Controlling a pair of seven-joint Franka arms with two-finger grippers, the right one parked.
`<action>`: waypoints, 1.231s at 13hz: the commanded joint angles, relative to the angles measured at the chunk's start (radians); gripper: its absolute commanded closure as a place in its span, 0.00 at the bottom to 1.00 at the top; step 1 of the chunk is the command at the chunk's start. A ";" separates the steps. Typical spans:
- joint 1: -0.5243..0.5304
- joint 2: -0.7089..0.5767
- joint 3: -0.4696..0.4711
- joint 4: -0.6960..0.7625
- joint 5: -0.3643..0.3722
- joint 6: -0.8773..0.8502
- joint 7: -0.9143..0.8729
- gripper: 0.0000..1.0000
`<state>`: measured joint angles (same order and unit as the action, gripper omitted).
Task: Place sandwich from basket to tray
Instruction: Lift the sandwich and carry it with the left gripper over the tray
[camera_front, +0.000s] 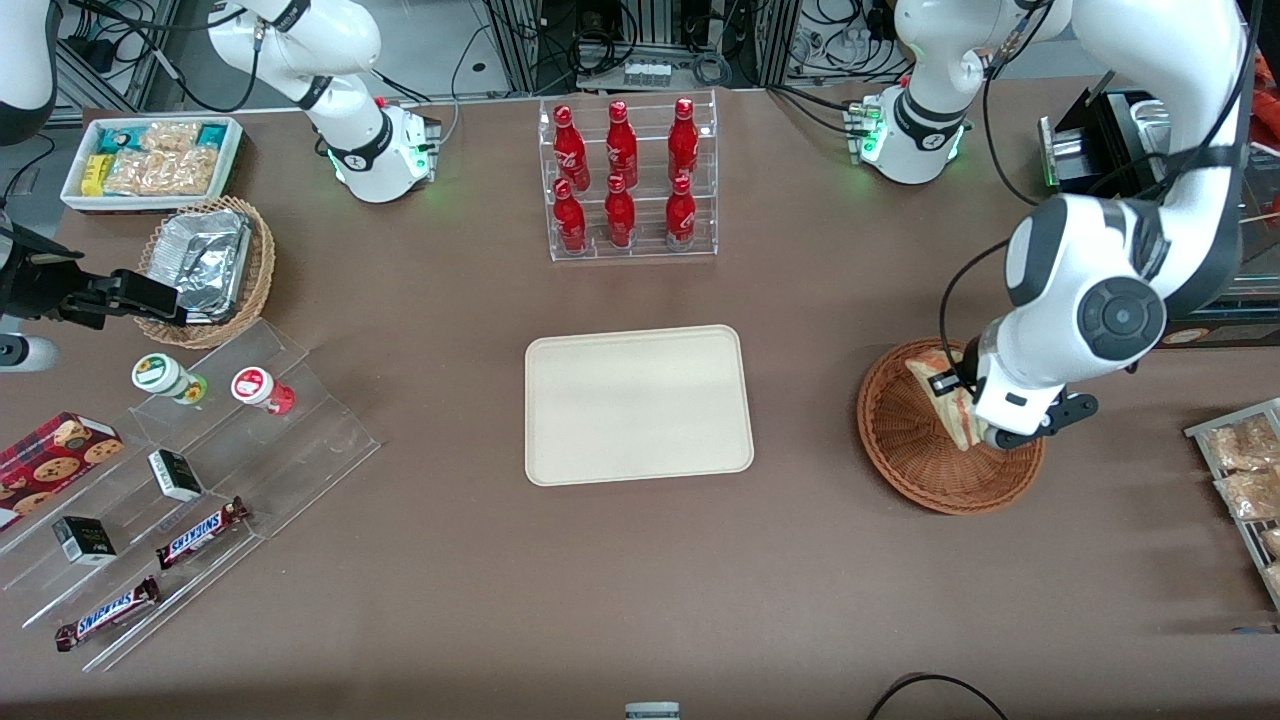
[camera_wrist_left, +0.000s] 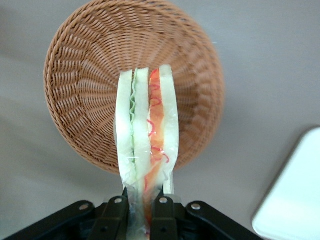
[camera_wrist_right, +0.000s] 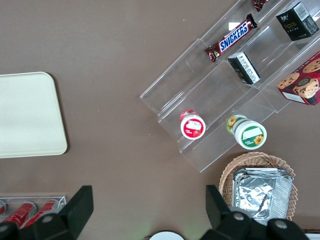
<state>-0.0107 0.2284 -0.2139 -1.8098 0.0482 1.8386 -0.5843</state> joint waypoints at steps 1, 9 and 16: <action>-0.047 0.034 -0.016 0.038 0.006 -0.018 -0.015 1.00; -0.336 0.233 -0.016 0.234 -0.016 -0.021 -0.020 1.00; -0.530 0.458 -0.022 0.423 -0.060 0.007 -0.060 1.00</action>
<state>-0.4843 0.5920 -0.2421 -1.4977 -0.0037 1.8541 -0.6083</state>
